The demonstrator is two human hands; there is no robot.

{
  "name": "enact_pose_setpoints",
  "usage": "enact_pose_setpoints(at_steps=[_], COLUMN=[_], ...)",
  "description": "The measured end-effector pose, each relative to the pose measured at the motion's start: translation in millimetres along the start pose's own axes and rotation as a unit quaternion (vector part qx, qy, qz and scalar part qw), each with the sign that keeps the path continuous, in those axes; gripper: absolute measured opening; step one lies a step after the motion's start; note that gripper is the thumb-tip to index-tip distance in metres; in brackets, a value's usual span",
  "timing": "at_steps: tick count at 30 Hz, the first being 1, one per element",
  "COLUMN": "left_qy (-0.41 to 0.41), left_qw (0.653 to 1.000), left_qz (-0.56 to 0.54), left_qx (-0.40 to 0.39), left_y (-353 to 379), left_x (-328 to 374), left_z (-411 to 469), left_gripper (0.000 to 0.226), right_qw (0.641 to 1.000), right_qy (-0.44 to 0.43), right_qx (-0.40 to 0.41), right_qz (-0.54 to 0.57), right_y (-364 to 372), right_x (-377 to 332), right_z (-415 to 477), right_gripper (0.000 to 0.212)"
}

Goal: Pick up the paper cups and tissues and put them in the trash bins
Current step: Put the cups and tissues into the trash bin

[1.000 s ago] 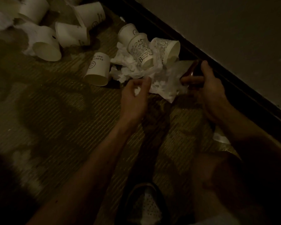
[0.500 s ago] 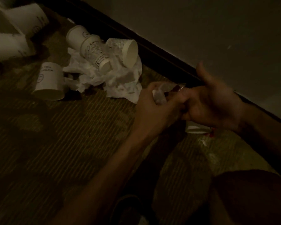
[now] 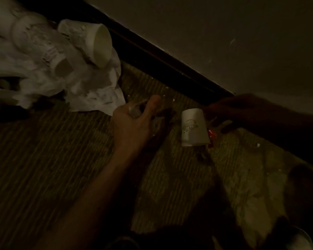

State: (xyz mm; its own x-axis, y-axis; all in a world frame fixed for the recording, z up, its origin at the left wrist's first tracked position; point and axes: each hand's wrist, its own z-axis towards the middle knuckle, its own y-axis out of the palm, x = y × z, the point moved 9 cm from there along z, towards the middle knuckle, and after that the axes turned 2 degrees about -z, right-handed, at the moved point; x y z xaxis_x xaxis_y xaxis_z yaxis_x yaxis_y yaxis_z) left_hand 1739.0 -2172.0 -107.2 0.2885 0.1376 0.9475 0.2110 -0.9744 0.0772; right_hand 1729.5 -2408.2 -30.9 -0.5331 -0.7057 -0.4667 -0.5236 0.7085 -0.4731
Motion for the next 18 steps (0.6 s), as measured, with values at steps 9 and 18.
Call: enact_pose_setpoints(at_steps=[9, 18], left_qy=[-0.065, 0.001], left_qw=[0.991, 0.986], left_qz=[0.076, 0.042], left_qx=[-0.086, -0.164], left_y=[43.5, 70.5], left_x=[-33.0, 0.9], left_z=[-24.4, -46.0], left_gripper=[0.056, 0.014], right_qw=[0.999, 0.989], right_qy=[0.017, -0.005], right_qx=[0.005, 0.025], right_qz=[-0.043, 0.146], right_y=[50.9, 40.8], right_x=[29.2, 37.9], right_z=[28.4, -29.0], right_gripper=[0.01, 0.036])
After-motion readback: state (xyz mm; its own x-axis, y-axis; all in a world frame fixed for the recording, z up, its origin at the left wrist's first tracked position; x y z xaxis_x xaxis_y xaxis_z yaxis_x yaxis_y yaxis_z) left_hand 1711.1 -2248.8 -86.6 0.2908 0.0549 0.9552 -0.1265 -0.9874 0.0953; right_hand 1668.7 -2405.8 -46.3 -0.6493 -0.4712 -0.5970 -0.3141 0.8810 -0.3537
